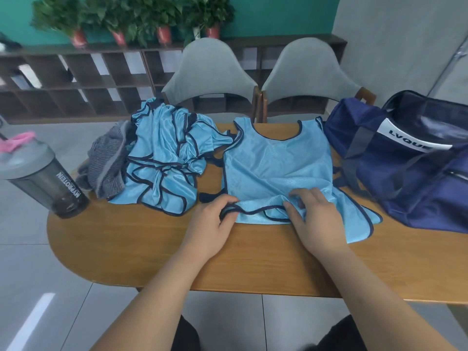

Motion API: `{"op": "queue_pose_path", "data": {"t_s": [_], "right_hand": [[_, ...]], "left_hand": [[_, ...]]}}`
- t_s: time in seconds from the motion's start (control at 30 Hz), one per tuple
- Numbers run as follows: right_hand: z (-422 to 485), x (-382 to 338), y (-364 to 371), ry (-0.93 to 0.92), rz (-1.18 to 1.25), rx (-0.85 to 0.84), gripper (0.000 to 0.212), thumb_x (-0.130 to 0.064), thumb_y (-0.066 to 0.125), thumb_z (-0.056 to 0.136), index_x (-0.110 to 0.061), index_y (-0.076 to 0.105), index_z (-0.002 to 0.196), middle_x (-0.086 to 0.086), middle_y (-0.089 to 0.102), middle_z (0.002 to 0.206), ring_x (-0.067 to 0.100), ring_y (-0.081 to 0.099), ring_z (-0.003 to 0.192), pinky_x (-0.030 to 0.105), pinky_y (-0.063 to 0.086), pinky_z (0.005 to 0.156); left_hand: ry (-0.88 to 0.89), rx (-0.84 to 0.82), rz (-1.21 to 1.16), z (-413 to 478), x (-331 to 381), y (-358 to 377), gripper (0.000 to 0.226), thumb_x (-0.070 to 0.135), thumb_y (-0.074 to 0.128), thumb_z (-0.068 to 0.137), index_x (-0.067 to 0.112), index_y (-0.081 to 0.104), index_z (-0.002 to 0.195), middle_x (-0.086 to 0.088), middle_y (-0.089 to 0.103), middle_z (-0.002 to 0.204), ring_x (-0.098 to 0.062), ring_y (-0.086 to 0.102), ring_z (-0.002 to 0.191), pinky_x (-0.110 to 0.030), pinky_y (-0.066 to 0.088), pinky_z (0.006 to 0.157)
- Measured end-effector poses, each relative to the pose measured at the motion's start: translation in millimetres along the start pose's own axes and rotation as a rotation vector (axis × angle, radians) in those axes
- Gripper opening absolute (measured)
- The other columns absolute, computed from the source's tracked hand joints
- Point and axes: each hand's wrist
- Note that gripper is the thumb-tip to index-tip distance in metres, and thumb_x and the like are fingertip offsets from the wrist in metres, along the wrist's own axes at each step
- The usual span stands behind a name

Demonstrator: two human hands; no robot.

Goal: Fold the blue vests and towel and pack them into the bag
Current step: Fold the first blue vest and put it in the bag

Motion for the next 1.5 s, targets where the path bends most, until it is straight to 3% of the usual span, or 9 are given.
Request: {"op": "queue_pose_path", "data": {"t_s": [0.23, 0.47, 0.57, 0.67, 0.87, 1.07, 1.23, 1.33, 1.5], "right_hand": [[-3.0, -1.3, 4.3, -0.303, -0.055, 0.042, 0.033, -0.009, 0.066, 0.095, -0.022, 0.072, 0.124, -0.003, 0.061, 0.119, 0.024, 0.061, 0.103, 0.044, 0.050, 0.087], [-4.7, -5.5, 3.1, -0.356, -0.043, -0.042, 0.041, -0.058, 0.070, 0.094, -0.027, 0.074, 0.121, -0.008, 0.063, 0.121, 0.018, 0.059, 0.110, 0.041, 0.048, 0.093], [-3.5, -2.6, 5.5, -0.350, -0.027, -0.014, 0.027, -0.044, 0.072, 0.097, -0.025, 0.075, 0.116, -0.008, 0.063, 0.117, 0.020, 0.060, 0.105, 0.044, 0.050, 0.089], [-3.0, -3.4, 4.6, -0.360, 0.006, -0.021, 0.022, -0.040, 0.071, 0.098, -0.024, 0.076, 0.114, -0.010, 0.063, 0.112, 0.018, 0.061, 0.100, 0.041, 0.051, 0.087], [-3.9, -3.9, -2.2, -0.292, 0.048, -0.032, 0.019, -0.030, 0.070, 0.098, -0.029, 0.071, 0.116, -0.014, 0.061, 0.108, 0.014, 0.060, 0.100, 0.037, 0.050, 0.089], [1.2, 15.0, -26.1, -0.094, -0.018, -0.111, 0.055, -0.015, 0.078, 0.079, -0.031, 0.064, 0.130, -0.014, 0.062, 0.117, 0.019, 0.065, 0.100, 0.031, 0.051, 0.078], [25.5, 38.6, -72.6, 0.106, 0.176, -0.148, 0.040, -0.011, 0.077, 0.084, -0.035, 0.073, 0.115, -0.017, 0.074, 0.094, 0.011, 0.069, 0.093, 0.030, 0.052, 0.078], [43.1, 49.6, -90.4, 0.268, 0.472, -0.178, 0.020, -0.023, 0.077, 0.092, -0.038, 0.075, 0.106, -0.010, 0.078, 0.092, 0.014, 0.072, 0.088, 0.044, 0.058, 0.083], [38.4, 55.3, -64.4, 0.184, 0.212, -0.099, 0.026, -0.027, 0.079, 0.090, -0.039, 0.071, 0.111, -0.016, 0.073, 0.108, 0.006, 0.067, 0.102, 0.030, 0.055, 0.092]], "left_hand": [[0.011, 0.071, -0.085, 0.7, -1.1, -1.2, 0.020, 0.031, 0.060, 0.106, 0.027, 0.070, 0.122, 0.018, 0.073, 0.101, -0.002, 0.068, 0.090, -0.028, 0.055, 0.077], [-0.029, 0.225, -0.092, 4.2, -3.7, -2.8, 0.037, 0.030, 0.071, 0.099, 0.034, 0.048, 0.070, 0.015, 0.046, 0.062, -0.007, 0.043, 0.057, -0.020, 0.033, 0.054], [-0.029, 0.188, -0.149, 2.0, -2.6, -3.2, 0.008, 0.032, 0.073, 0.098, 0.029, 0.071, 0.091, 0.021, 0.066, 0.082, -0.003, 0.064, 0.077, -0.020, 0.049, 0.069], [0.042, 0.166, -0.125, -0.1, 1.9, -4.3, 0.022, 0.027, 0.071, 0.100, 0.021, 0.074, 0.122, 0.017, 0.073, 0.114, -0.002, 0.068, 0.109, -0.020, 0.053, 0.093], [0.031, 0.238, -0.062, 0.8, -0.8, -2.8, 0.021, 0.028, 0.065, 0.104, 0.019, 0.075, 0.121, 0.015, 0.075, 0.105, -0.003, 0.069, 0.093, -0.030, 0.058, 0.083], [-0.109, 0.295, 0.016, 13.4, -4.4, -19.6, 0.028, 0.036, 0.056, 0.107, 0.020, 0.069, 0.125, 0.009, 0.068, 0.077, -0.007, 0.061, 0.065, -0.032, 0.050, 0.061], [-0.143, 0.343, 0.140, 29.4, -16.4, -35.5, 0.033, 0.038, 0.052, 0.109, 0.015, 0.066, 0.129, 0.006, 0.061, 0.066, -0.011, 0.056, 0.055, -0.034, 0.047, 0.055], [-0.150, 0.350, 0.180, 33.9, -15.6, -32.9, 0.033, 0.036, 0.050, 0.110, 0.013, 0.064, 0.129, 0.004, 0.065, 0.075, -0.020, 0.061, 0.063, -0.036, 0.051, 0.059], [-0.114, 0.304, 0.198, 26.4, -11.1, -12.7, 0.024, 0.024, 0.053, 0.108, 0.017, 0.063, 0.129, 0.000, 0.072, 0.107, -0.025, 0.068, 0.092, -0.043, 0.059, 0.075]]}}
Point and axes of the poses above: each hand's wrist, its own z-axis towards the middle knuckle, its own y-axis out of the palm, x = y × z
